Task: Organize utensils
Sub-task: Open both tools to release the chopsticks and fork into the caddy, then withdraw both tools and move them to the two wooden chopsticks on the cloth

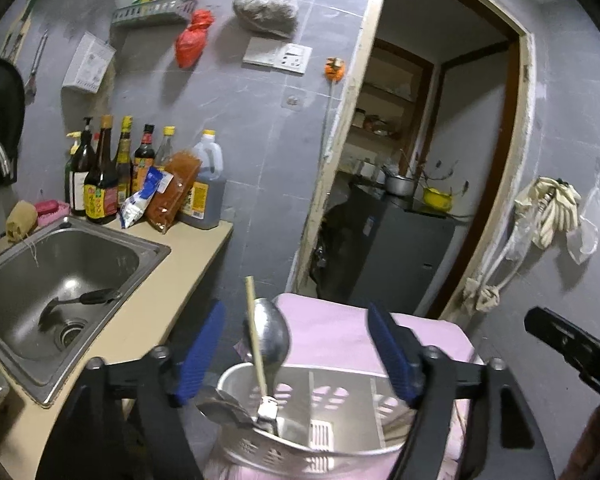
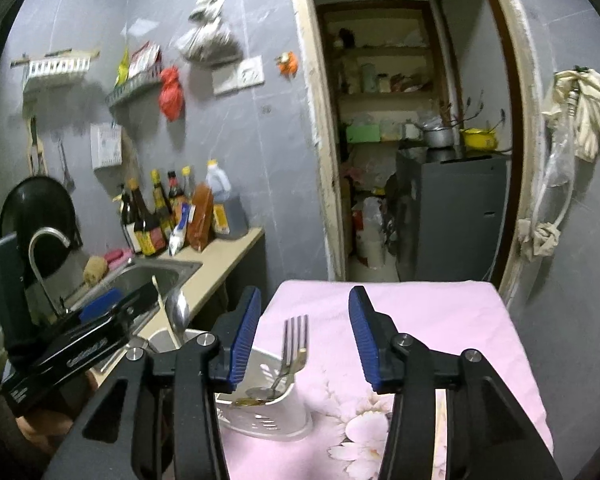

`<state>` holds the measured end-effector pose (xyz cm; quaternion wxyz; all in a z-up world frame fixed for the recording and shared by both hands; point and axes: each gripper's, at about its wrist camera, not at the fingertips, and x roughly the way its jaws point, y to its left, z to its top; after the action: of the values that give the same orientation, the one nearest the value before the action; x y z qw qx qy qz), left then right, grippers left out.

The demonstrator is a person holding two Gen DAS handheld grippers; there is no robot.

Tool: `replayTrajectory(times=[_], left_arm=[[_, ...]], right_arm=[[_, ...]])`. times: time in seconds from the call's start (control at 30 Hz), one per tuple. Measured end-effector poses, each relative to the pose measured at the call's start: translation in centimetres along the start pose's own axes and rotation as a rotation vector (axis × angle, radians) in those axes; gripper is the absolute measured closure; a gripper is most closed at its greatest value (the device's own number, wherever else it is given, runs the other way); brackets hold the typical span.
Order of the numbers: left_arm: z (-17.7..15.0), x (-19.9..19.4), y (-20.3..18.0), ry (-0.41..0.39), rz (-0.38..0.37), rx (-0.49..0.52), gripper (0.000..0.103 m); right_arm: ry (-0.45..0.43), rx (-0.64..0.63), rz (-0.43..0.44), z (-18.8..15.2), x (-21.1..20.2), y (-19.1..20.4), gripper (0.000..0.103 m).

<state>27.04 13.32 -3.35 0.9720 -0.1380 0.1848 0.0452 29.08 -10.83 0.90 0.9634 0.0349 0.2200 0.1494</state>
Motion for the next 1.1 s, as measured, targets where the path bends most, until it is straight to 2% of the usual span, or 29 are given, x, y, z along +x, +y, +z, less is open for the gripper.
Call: replayTrajectory(times=[0.03,0.1,0.17,0.2,0.4,0.5,0.57,0.73,1.1], left_arm=[[0.1,-0.4,-0.4,0.000,-0.003,0.009,0.022],[0.5,-1.3,-1.2,0.000,-0.016,0.029,0.015],[0.8,-2.3,-2.1,-0.006,-0.029,0.045,0.009],[0.9,-3.0,-2.6,-0.014,-0.036,0.050,0.007],[0.8,-5.7,-5.3,-0.044,-0.067,0.067,0.002],[0.3,-6.9,-6.9,-0.063,-0.079,0.081,0.001],[0.0,-7.4,-7.9,-0.070,-0.088,0.094,0.001],[-1.2,-8.5,-10.2,-0.073,-0.112,0.118,0.001],[-5.6,-7.8,-15.1,-0.005,-0.135,0.137,0.001]], right_arm=[[-0.010,0.005,-0.008,0.1,-0.5,-0.3,0.062],[-0.036,0.024,-0.026,0.2,-1.7,-1.2,0.053],[-0.063,0.043,-0.041,0.2,-3.0,-2.1,0.037],[-0.076,0.052,-0.048,0.2,-3.8,-2.5,0.035],[-0.138,0.081,-0.102,0.1,-7.9,-5.5,0.011],[-0.165,0.084,-0.134,-0.1,-9.6,-6.9,0.009],[-0.170,0.085,-0.153,-0.4,-10.4,-7.7,0.004],[-0.156,0.084,-0.195,-1.1,-11.9,-9.8,0.003],[-0.090,0.070,-0.261,-3.2,-12.6,-15.7,0.003]])
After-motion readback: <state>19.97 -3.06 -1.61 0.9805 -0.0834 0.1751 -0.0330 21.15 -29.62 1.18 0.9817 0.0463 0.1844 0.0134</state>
